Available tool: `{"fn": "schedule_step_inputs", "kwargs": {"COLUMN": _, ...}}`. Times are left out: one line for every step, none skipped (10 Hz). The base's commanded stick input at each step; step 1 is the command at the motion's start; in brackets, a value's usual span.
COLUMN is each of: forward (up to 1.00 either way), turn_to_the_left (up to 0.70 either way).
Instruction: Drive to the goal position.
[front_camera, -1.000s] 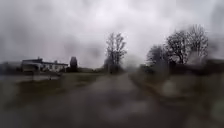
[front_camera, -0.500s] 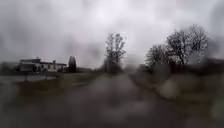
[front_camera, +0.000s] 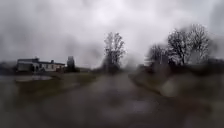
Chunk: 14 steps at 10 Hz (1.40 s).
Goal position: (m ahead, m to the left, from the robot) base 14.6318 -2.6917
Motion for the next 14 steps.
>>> {"fn": "schedule_step_inputs", "kwargs": {"forward": 1.0, "turn_to_the_left": 0.0}}
{"fn": "schedule_step_inputs", "kwargs": {"forward": 1.0, "turn_to_the_left": 0.0}}
{"fn": "schedule_step_inputs", "kwargs": {"forward": 1.0, "turn_to_the_left": 0.0}}
{"fn": "schedule_step_inputs", "kwargs": {"forward": 1.0, "turn_to_the_left": 0.0}}
{"fn": "schedule_step_inputs", "kwargs": {"forward": 1.0, "turn_to_the_left": 0.0}}
{"fn": "schedule_step_inputs", "kwargs": {"forward": 1.0, "turn_to_the_left": 0.0}}
{"fn": "schedule_step_inputs", "kwargs": {"forward": 1.0, "turn_to_the_left": 0.0}}
{"fn": "schedule_step_inputs", "kwargs": {"forward": 1.0, "turn_to_the_left": 0.0}}
{"fn": "schedule_step_inputs", "kwargs": {"forward": 1.0, "turn_to_the_left": 0.0}}
{"fn": "schedule_step_inputs", "kwargs": {"forward": 1.0, "turn_to_the_left": 0.0}}
{"fn": "schedule_step_inputs", "kwargs": {"forward": 1.0, "turn_to_the_left": 0.0}}
{"fn": "schedule_step_inputs", "kwargs": {"forward": 1.0, "turn_to_the_left": 0.0}}
{"fn": "schedule_step_inputs", "kwargs": {"forward": 1.0, "turn_to_the_left": 0.0}}
{"fn": "schedule_step_inputs", "kwargs": {"forward": 1.0, "turn_to_the_left": 0.0}}
